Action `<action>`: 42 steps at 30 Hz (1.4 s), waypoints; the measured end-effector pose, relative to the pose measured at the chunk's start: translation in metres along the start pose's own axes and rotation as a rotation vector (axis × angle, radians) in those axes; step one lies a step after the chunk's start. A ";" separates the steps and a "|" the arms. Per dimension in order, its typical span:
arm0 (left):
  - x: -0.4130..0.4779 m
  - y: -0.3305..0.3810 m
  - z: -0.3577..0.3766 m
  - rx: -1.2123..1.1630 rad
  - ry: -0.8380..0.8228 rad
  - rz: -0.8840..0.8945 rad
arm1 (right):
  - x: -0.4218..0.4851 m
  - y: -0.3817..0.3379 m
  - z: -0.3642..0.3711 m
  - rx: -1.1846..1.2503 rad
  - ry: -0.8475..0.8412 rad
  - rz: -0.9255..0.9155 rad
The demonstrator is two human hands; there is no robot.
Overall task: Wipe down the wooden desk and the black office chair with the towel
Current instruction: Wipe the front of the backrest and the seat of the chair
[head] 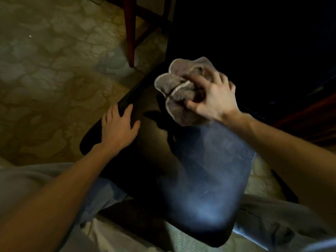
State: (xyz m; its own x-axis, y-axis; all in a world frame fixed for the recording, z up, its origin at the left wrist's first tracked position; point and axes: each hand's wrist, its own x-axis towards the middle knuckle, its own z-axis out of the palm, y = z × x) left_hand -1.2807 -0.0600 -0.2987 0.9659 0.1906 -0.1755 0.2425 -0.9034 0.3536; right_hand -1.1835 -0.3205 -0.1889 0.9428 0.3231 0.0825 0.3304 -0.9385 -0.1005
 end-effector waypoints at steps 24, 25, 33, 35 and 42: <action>0.028 0.009 -0.021 0.151 -0.346 -0.029 | -0.065 -0.030 0.102 0.329 -0.192 -0.158; 0.029 0.005 -0.023 0.128 -0.359 -0.023 | -0.084 -0.037 0.101 0.361 -0.196 -0.193; 0.029 -0.015 -0.022 -0.003 -0.380 0.008 | -0.143 -0.066 0.060 0.598 -0.377 -0.187; 0.024 -0.015 -0.021 -0.007 -0.353 0.010 | -0.124 -0.055 0.040 0.589 -0.294 -0.117; 0.015 -0.007 -0.022 -0.010 -0.361 0.015 | -0.023 -0.006 -0.027 0.227 0.091 0.008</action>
State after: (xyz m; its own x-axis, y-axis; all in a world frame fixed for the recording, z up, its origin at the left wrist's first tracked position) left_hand -1.2660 -0.0421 -0.2838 0.8753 0.0281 -0.4828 0.2313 -0.9011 0.3668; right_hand -1.2084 -0.3254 -0.1631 0.9409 0.2938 0.1687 0.3343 -0.8861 -0.3210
